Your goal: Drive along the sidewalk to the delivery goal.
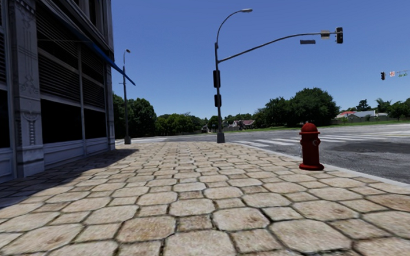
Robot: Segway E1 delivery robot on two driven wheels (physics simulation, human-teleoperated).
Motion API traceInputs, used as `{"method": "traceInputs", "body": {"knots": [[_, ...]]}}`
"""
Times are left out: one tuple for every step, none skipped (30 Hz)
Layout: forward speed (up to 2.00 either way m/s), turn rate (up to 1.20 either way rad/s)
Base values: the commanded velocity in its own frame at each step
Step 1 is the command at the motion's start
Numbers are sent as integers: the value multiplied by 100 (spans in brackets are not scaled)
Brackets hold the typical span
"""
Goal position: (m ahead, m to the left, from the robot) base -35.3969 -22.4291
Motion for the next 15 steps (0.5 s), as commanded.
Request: {"method": "traceInputs", "body": {"knots": [[200, 0], [200, 0], [200, 0], [200, 0], [200, 0], [200, 0], [200, 0], [200, 0], [200, 0], [200, 0], [200, 0], [200, 0], [200, 0], [200, 0], [200, 0]]}}
